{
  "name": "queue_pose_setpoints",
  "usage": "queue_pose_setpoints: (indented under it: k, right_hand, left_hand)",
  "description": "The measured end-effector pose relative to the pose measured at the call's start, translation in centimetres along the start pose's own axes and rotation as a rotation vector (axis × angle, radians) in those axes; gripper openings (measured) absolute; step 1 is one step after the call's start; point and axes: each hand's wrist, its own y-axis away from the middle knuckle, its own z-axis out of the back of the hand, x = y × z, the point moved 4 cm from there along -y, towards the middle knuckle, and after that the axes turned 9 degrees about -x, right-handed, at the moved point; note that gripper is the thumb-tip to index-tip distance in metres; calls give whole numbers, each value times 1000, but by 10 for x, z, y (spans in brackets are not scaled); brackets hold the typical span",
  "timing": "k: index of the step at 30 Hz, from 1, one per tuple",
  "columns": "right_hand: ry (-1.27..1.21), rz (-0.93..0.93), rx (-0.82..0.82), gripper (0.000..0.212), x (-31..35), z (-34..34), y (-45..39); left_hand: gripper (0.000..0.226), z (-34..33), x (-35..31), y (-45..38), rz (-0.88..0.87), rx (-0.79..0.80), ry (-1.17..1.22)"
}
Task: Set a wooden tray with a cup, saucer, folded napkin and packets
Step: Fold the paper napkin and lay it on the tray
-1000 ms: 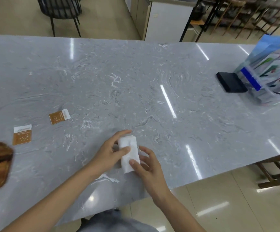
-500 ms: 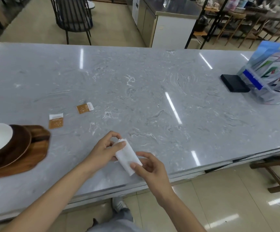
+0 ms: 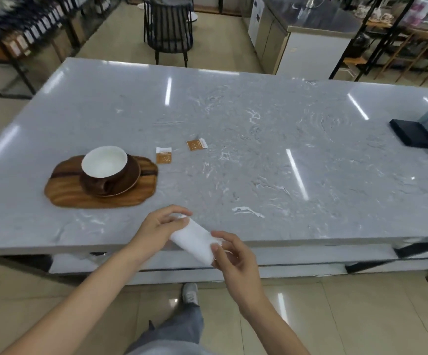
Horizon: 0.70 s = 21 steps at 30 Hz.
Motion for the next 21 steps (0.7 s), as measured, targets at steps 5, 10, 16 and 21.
queue_pose_setpoints:
  k: [5, 10, 16, 21]
  right_hand:
    - [95, 110, 59, 30, -1, -43, 13]
    - [105, 80, 123, 29, -6, -89, 12]
    - [129, 93, 123, 31, -9, -152, -4]
    - [190, 117, 115, 27, -14, -209, -16]
  left_hand:
    - [19, 47, 3, 17, 71, -87, 116]
    - [22, 98, 2, 20, 91, -153, 127]
    - [47, 162, -8, 7, 85, -189, 181]
    - [32, 221, -10, -11, 119, -133, 145]
